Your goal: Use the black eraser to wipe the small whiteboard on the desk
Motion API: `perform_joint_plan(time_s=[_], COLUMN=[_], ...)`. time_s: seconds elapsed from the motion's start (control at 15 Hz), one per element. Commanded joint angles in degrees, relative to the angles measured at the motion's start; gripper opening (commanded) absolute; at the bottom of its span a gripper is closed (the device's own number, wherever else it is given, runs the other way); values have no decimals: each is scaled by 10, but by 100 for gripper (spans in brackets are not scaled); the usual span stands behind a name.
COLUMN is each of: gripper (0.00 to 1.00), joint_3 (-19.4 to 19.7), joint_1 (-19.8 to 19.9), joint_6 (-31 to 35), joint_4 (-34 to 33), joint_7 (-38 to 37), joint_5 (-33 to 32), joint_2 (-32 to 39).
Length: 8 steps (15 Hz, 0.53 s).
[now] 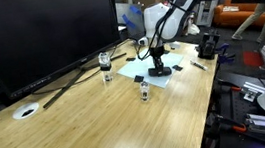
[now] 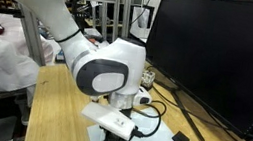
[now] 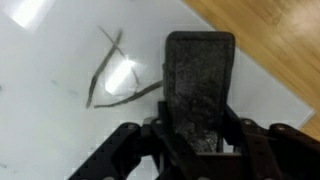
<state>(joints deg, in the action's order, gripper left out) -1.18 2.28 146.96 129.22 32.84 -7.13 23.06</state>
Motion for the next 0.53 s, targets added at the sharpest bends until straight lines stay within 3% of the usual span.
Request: perform_joint_plan(time_s=[0.0, 0.47], gripper=[26, 26], joint_3=[-3, -10], joint_1=[7, 13], joint_6=[17, 27], joint_4=[0, 0], joint_7=[-21, -40], joint_5=[-21, -7], joint_2=[-2, 3])
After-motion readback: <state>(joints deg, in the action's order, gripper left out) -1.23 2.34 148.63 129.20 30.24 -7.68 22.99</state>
